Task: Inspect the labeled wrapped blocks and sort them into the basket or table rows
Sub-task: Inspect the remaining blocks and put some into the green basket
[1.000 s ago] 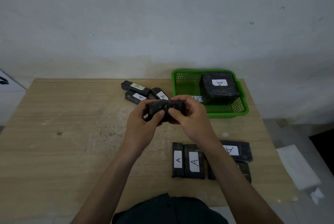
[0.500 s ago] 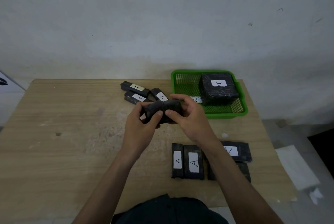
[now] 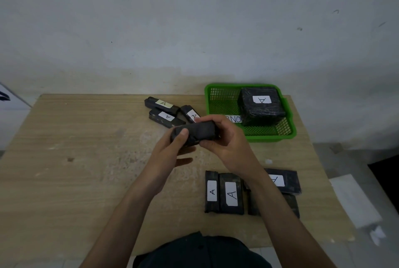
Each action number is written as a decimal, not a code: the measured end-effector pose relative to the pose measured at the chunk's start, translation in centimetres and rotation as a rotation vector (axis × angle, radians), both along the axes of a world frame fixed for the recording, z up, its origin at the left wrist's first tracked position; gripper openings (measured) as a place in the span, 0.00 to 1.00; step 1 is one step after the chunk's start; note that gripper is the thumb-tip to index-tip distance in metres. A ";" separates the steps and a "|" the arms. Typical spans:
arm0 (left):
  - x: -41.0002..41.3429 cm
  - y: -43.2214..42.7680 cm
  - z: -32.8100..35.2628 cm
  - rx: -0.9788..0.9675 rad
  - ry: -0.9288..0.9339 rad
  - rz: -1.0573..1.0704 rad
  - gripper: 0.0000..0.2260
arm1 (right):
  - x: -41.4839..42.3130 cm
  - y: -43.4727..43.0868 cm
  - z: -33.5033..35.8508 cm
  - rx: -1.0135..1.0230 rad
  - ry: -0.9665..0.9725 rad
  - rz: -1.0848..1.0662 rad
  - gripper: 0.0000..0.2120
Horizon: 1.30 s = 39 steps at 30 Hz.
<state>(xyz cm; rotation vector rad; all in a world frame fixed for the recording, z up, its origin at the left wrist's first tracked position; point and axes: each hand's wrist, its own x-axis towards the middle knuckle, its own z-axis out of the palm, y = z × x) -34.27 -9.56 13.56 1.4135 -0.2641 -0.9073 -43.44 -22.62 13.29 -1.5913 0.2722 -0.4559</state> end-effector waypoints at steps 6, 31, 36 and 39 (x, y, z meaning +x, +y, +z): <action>0.1 -0.1 0.3 -0.032 -0.337 0.071 0.05 | 0.0 0.0 0.1 0.002 0.212 -0.025 0.13; -1.4 -0.9 0.2 0.004 -0.381 0.060 0.10 | -0.3 1.6 0.9 -0.276 0.286 -0.051 0.19; -0.1 0.1 0.2 -0.126 -0.121 -0.084 0.28 | -1.1 0.3 2.1 -0.045 0.251 0.144 0.21; -0.1 0.1 0.5 -0.140 -0.039 -0.055 0.24 | -1.1 0.2 2.0 -0.044 0.228 0.155 0.22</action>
